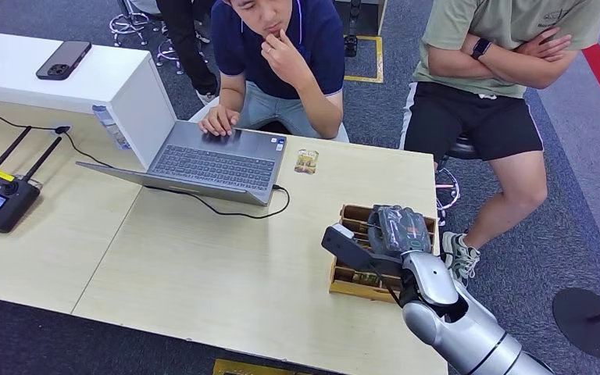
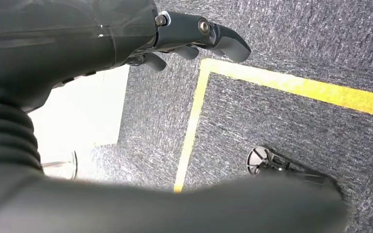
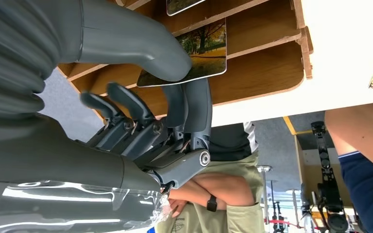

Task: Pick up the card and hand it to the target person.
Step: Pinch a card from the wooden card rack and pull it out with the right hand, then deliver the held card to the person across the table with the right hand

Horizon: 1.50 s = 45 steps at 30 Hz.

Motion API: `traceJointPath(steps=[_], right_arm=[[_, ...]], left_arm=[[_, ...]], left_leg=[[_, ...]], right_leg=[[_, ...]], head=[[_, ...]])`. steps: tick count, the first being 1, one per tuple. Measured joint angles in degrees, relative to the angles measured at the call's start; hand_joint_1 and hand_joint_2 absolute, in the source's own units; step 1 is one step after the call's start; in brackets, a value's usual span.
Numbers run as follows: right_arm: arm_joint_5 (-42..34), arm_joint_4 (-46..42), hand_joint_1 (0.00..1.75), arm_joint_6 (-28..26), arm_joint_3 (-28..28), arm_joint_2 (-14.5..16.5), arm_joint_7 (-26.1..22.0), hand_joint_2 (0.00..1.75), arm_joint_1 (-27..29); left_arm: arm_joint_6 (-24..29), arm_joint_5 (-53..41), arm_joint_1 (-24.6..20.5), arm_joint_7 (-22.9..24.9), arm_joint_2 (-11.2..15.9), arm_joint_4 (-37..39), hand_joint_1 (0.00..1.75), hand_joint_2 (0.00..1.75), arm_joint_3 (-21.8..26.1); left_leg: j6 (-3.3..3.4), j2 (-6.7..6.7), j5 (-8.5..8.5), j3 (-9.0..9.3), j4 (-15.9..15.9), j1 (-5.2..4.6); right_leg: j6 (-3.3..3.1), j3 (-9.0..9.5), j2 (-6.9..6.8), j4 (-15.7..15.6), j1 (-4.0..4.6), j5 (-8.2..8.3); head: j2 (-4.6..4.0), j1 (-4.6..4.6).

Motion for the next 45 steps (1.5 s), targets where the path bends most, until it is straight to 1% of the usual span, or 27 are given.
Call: traceJointPath(steps=[6, 9, 12, 17, 21, 26, 30, 39, 43, 45], right_arm=[[0.04, -0.01, 1.75, -0.24, 0.0, 0.0, -0.24, 1.75, 0.01], [0.34, -0.23, 1.75, -1.67, 0.0, 0.0, -0.98, 1.75, 0.13], [1.07, -0.93, 1.75, -5.18, -0.02, 0.0, -2.72, 1.75, 0.32], [3.95, -3.12, 1.75, -13.26, -0.42, 0.12, -6.06, 1.75, 0.37], [5.48, -4.38, 1.75, -17.08, -1.32, 0.87, -8.41, 1.75, -0.22], [5.78, -4.4, 1.75, -17.97, -1.7, 2.65, -11.02, 1.75, -2.87], [7.5, -2.65, 1.75, -19.25, -1.69, 4.71, -12.72, 1.75, -6.07], [14.97, 7.18, 1.75, -24.34, -1.01, 9.32, -14.47, 1.75, -11.65], [16.33, 11.83, 1.75, -25.08, -0.91, 11.0, -14.72, 1.75, -12.85], [16.36, 13.79, 0.87, -25.09, -0.82, 11.73, -14.86, 1.75, -13.34]], left_arm=[[0.73, -0.21, -0.01, -0.69, 0.0, 0.01, 0.0, 1.75, -0.01], [1.24, -0.08, 0.0, -0.89, 0.0, 0.01, 0.0, 1.75, 0.0], [1.18, 0.04, 0.0, -0.96, 0.0, 0.0, 0.0, 1.75, 0.0], [1.01, -0.08, 0.0, -1.23, 0.0, 0.01, 0.0, 1.75, 0.0], [0.66, -0.43, 0.0, -1.38, 0.0, 0.01, 0.0, 1.75, 0.0], [0.32, -1.33, -0.02, -1.42, 0.0, 0.01, 0.0, 1.75, 0.0], [-0.21, -2.33, -0.06, -1.28, -0.02, 0.0, 0.0, 1.75, -0.02], [-0.8, -4.1, -0.08, -0.9, -0.04, 0.0, 0.0, 1.75, -0.09], [-0.9, -4.29, -0.08, -0.88, -0.04, -0.01, 0.0, 1.75, -0.1], [-1.01, -4.32, -0.07, -0.95, -0.05, -0.01, 0.0, 1.75, -0.15]], left_leg=[[0.0, 0.0, 0.0, 0.0, 0.0, 0.0], [0.0, 0.0, 0.0, 0.0, 0.0, 0.0], [0.0, 0.0, 0.0, 0.0, 0.0, 0.0], [0.0, 0.0, 0.0, 0.0, 0.0, 0.0], [0.0, 0.0, 0.0, -0.01, 0.0, 0.0], [-0.01, 0.0, 0.02, -0.02, -0.01, 0.0], [-0.02, 0.0, 0.02, -0.03, -0.01, 0.01], [-0.02, -0.02, 0.02, -0.05, -0.01, 0.01], [-0.02, -0.02, 0.02, -0.04, -0.01, 0.01], [-0.02, -0.02, 0.03, -0.03, -0.01, 0.01]], right_leg=[[0.0, 0.0, 0.0, 0.0, 0.0, 0.0], [0.0, 0.0, 0.0, 0.0, 0.0, 0.0], [0.0, 0.0, 0.0, 0.0, 0.0, 0.0], [0.0, 0.0, 0.0, 0.0, 0.0, 0.0], [0.0, 0.0, 0.01, 0.01, 0.0, 0.0], [0.0, 0.0, 0.0, 0.02, 0.0, 0.01], [0.0, 0.0, 0.0, 0.03, 0.0, 0.01], [0.0, 0.0, -0.01, 0.03, 0.0, 0.01], [0.0, 0.0, -0.01, 0.03, 0.0, 0.01], [0.0, 0.0, -0.01, 0.03, 0.0, 0.01]], head=[[0.0, 0.0], [0.0, 0.0], [0.0, 0.0], [0.0, 0.0], [0.0, 0.0], [0.0, 0.01], [0.0, 0.0], [0.0, 0.0], [0.0, 0.0], [0.0, 0.0]])
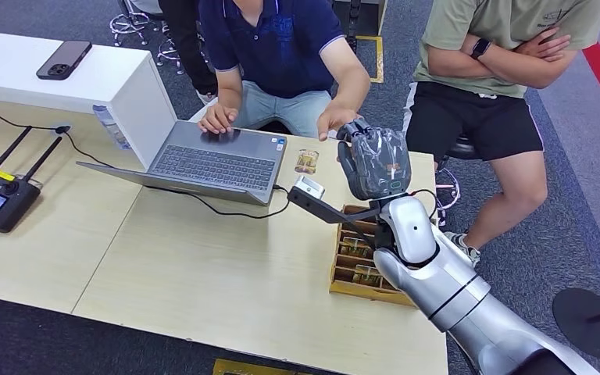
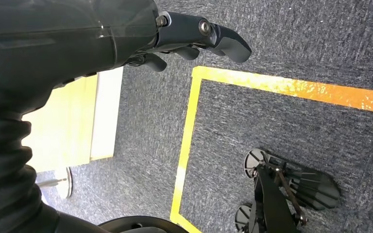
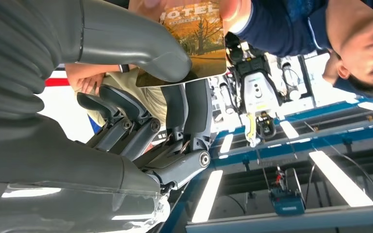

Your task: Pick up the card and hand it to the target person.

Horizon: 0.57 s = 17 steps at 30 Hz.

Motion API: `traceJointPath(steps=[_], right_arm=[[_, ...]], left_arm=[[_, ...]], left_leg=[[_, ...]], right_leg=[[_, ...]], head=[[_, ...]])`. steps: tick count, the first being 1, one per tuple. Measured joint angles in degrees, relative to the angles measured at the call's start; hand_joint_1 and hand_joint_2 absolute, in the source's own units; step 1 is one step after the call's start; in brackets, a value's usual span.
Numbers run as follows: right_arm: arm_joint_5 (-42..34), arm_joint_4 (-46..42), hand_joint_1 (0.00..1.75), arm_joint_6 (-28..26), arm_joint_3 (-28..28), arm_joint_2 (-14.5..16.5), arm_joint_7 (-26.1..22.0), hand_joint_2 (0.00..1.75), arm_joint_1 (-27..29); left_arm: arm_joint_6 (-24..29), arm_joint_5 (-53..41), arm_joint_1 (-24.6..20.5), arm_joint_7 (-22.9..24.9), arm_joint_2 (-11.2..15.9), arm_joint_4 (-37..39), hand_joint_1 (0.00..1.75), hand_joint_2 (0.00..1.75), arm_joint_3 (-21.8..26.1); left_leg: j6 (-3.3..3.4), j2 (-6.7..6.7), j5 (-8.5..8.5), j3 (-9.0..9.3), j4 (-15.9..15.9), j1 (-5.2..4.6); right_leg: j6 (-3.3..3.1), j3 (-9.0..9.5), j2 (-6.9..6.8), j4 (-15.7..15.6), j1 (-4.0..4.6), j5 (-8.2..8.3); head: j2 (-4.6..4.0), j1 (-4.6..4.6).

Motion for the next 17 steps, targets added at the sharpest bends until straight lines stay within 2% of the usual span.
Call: traceJointPath(steps=[2, 6, 10, 13, 17], right_arm=[[-0.01, 1.5, 0.0, 0.0, 0.12, 0.56, -0.11, 1.75, -0.24], [-0.29, 3.83, 0.0, -0.01, 0.4, 1.28, -0.25, 1.75, -0.42], [-1.9, 5.07, 0.0, -0.57, 0.38, 1.44, -0.28, 1.75, -0.4], [-5.72, 5.43, 0.0, -1.49, 0.17, 1.38, -1.18, 1.75, -0.2], [-16.67, 5.31, 0.0, -2.83, -1.05, 1.26, -4.45, 1.75, 0.89]], left_arm=[[-0.24, -0.17, 0.01, -0.26, 0.0, 0.0, 0.0, 1.75, -0.07], [-0.08, -0.91, 0.01, -0.41, 0.0, 0.01, 0.0, 1.75, -0.21], [1.19, -0.69, 0.02, -1.3, 0.0, 0.0, 0.0, 0.0, -0.21], [1.31, -0.57, 0.03, -1.77, 0.01, 0.0, 0.0, 0.0, -0.18], [1.29, 0.17, 0.06, -1.79, 0.01, 0.01, 0.0, 0.0, -0.16]], left_leg=[[0.0, 0.0, 0.0, 0.0, 0.0, 0.0], [-0.01, 0.0, 0.0, 0.0, 0.0, 0.0], [0.0, 0.01, 0.0, 0.0, 0.0, 0.0], [0.0, 0.01, 0.0, 0.0, 0.01, 0.0], [0.0, 0.01, 0.0, 0.02, 0.01, 0.0]], right_leg=[[0.0, 0.0, 0.0, 0.0, 0.0, 0.0], [0.0, 0.0, 0.01, 0.0, 0.0, 0.0], [0.0, -0.02, 0.01, -0.01, 0.0, 0.0], [0.0, -0.03, 0.02, -0.01, 0.0, 0.0], [0.0, -0.04, 0.02, -0.01, 0.0, 0.0]], head=[[0.0, 0.0], [0.0, -0.01], [0.0, 0.0], [0.0, 0.0], [0.0, 0.0]])
